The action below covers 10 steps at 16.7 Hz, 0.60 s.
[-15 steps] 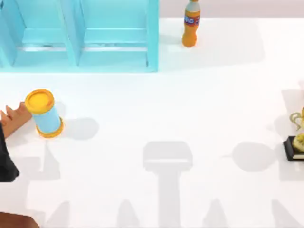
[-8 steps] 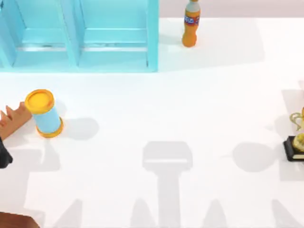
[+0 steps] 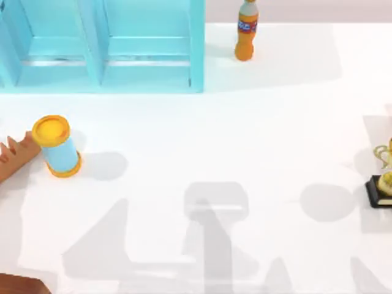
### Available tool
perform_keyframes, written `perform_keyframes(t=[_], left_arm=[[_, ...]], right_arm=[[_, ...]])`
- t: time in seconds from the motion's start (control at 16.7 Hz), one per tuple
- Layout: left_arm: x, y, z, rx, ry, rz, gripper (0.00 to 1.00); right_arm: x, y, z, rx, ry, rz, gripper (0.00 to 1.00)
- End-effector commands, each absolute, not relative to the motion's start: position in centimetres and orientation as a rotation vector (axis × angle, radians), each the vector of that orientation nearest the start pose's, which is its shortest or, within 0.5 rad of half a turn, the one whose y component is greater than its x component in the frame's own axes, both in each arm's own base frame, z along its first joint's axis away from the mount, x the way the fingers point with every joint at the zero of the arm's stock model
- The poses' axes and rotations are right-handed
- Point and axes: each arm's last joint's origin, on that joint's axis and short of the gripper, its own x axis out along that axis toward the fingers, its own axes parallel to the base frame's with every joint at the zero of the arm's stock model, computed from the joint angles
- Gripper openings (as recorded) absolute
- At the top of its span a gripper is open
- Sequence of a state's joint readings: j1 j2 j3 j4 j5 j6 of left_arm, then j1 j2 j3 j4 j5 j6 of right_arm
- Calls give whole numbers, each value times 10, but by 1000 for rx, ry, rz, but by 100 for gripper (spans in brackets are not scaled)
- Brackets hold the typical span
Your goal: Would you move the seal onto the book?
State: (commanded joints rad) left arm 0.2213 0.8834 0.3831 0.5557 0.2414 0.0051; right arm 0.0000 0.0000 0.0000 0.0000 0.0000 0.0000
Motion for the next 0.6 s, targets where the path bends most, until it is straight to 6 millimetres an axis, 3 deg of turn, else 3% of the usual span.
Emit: perform_keyframes(t=[0.24, 0.42, 0.6], left_arm=[[268, 80, 230, 5, -37, -20, 100], [313, 119, 192, 2, -20, -26, 100], [341, 154, 141, -1, -5, -33, 100]], right_arm=[[106, -1, 160, 0, 0, 0, 100], [106, -1, 160, 0, 0, 0, 100], [106, -1, 160, 0, 0, 0, 100]])
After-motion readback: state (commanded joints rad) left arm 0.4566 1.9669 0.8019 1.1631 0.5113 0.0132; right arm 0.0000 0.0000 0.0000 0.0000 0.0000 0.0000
